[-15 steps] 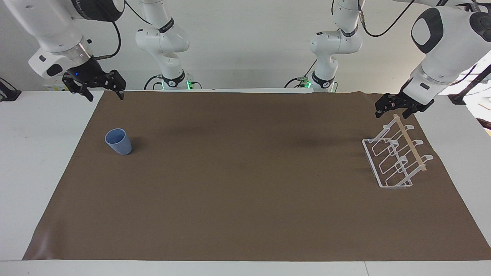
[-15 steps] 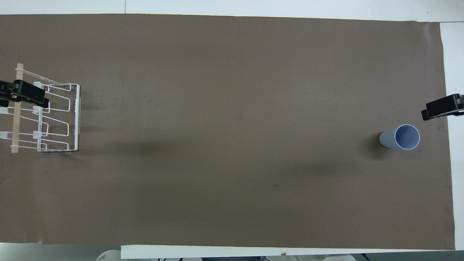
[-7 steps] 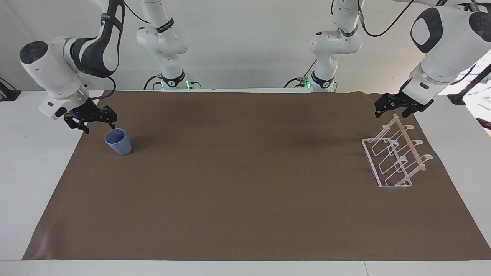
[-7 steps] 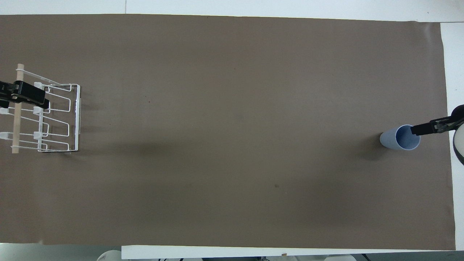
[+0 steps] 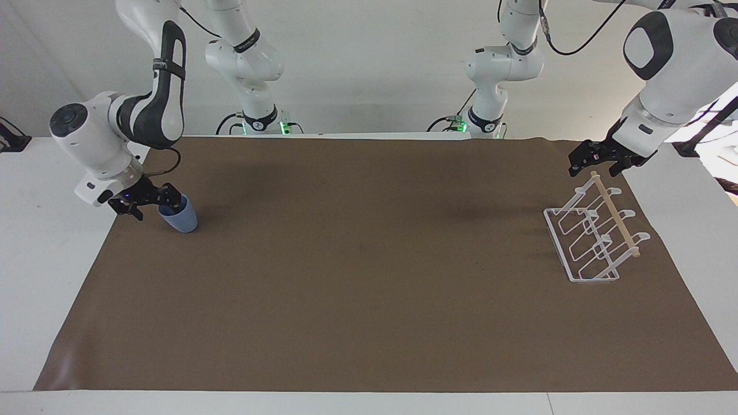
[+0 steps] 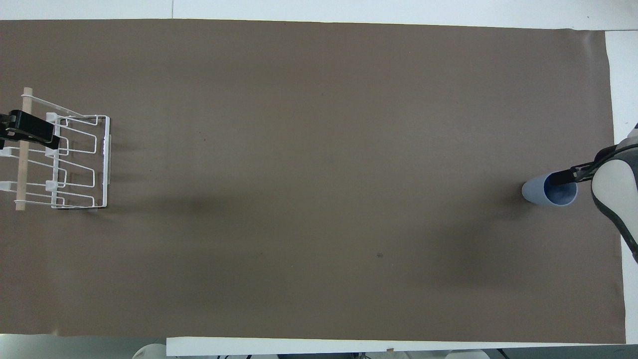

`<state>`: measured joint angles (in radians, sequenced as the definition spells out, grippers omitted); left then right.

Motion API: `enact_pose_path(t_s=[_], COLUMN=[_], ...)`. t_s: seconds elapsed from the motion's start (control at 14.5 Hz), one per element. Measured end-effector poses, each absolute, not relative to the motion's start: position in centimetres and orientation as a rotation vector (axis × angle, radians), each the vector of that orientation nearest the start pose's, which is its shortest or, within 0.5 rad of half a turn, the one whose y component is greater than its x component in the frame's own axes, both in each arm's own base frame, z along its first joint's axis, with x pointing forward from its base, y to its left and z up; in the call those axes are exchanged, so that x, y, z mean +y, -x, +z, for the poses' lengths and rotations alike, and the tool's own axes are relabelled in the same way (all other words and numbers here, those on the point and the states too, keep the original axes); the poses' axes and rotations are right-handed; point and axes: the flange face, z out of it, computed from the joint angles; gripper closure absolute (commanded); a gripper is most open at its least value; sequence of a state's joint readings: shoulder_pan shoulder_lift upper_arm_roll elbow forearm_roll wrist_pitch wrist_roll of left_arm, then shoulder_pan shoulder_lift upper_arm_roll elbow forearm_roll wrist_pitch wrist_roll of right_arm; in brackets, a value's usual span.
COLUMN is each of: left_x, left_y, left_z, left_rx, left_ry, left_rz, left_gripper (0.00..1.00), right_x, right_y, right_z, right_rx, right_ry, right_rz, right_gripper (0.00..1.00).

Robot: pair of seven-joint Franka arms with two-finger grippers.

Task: Hang cup on cup holder
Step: 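Grasp the blue cup rim with the right gripper and lift it, then carry the cup toward the left gripper while the left gripper approaches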

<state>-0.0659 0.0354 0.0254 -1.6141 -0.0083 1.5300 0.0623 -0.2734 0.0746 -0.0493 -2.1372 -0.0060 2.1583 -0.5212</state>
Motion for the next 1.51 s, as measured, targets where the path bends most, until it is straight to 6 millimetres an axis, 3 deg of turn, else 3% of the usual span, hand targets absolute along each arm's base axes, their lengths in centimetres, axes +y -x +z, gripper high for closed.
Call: enact_pose_path(t_s=[0.07, 0.34, 0.41, 0.76, 1.03, 1.17, 1.44, 1.51], left_x=[-2.4, -2.3, -2.3, -2.2, -2.5, -2.9, -6.7, -8.0], left_y=[-55.7, -55.7, -55.7, -55.7, -55.7, -55.7, -55.1, -54.6], left_z=[58.1, 58.1, 58.1, 58.1, 58.0, 57.8, 56.2, 56.0], left_rx=[0.161, 0.161, 0.161, 0.135, -0.091, -0.274, -0.66, -0.771], left_ry=[3.141, 3.139, 3.136, 3.127, 3.119, 3.101, 3.036, 3.023], left_rz=[0.188, 0.189, 0.19, 0.19, 0.187, 0.18, 0.148, 0.157], left_gripper=[0.0, 0.0, 0.0, 0.0, 0.0, 0.0, 0.0, 0.0], right_x=[-17.4, -17.8, -17.8, -17.5, -17.3, -16.5, -10.8, -9.7], right_y=[-51.7, -51.3, -51.3, -51.0, -50.9, -51.8, -54.8, -55.2], right_z=[36.3, 35.4, 35.4, 35.3, 35.7, 38.1, 47.1, 48.5], right_rx=[-0.313, -0.349, -0.351, -0.356, -0.359, -0.384, -0.41, -0.39], right_ry=[3.109, 3.097, 3.096, 3.08, 3.057, 3.03, 2.84, 2.772], right_rz=[0.087, 0.11, 0.111, 0.153, 0.214, 0.255, 0.151, 0.094], right_gripper=[0.27, 0.92, 1.0, 1.0, 1.0, 1.0, 1.0, 1.0])
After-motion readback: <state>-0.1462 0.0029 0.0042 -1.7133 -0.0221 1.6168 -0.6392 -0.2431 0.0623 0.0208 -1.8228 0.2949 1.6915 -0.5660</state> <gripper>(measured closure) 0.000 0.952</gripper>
